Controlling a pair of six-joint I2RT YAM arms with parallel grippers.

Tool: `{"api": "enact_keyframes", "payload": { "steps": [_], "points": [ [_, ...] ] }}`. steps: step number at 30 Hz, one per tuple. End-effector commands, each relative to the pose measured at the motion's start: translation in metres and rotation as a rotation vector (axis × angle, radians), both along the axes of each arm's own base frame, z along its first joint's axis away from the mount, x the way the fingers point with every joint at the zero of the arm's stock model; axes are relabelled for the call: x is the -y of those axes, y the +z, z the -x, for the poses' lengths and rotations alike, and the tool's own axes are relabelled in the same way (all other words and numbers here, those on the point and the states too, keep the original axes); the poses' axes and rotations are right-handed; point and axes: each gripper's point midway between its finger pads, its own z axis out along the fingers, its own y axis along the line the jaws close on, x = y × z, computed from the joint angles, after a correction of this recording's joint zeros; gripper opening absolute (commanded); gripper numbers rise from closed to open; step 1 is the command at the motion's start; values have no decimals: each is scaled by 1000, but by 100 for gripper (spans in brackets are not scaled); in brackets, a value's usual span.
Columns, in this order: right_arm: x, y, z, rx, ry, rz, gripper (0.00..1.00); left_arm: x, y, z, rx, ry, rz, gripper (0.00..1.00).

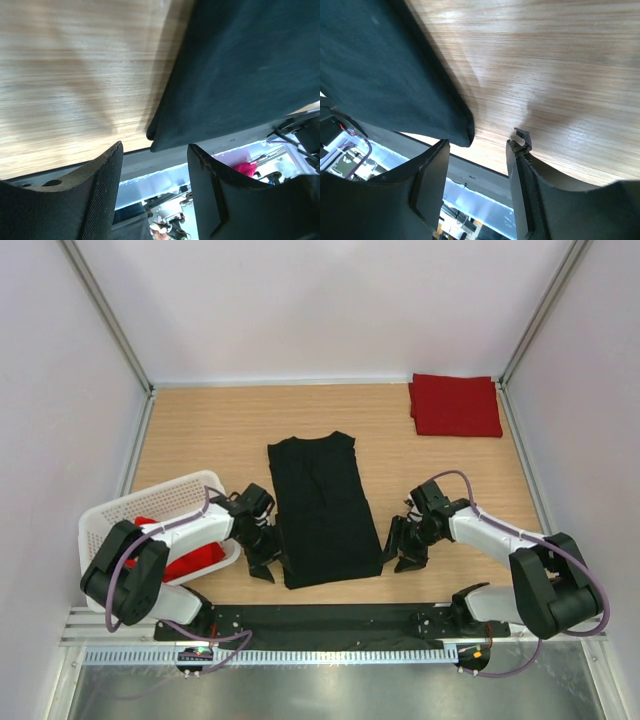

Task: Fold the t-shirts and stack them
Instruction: Fold the tshirt

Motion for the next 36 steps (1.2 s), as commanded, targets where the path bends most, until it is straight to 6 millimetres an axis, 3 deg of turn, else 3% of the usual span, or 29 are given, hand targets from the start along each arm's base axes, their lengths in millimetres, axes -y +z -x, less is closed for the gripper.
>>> {"api": "enact_keyframes", "payload": {
  "steps": [1,13,22,25,32,36],
  "points": [
    [-6,4,-3,33,47,-40,55,16,4,-1,11,54,64,56],
    [-8,-4,2,14,51,-45,51,17,-8,12,4,117,64,53],
    [-10,-5,1,24,57,-58,50,19,-16,10,11,135,64,45],
    [-9,-6,4,17,56,-57,50,20,-19,8,11,139,61,41],
    [-10,-10,10,-9,72,-47,52,20,-13,2,47,127,62,16],
    [-9,-16,12,-22,65,-34,53,20,-4,-2,74,117,56,12]
  ]
}}
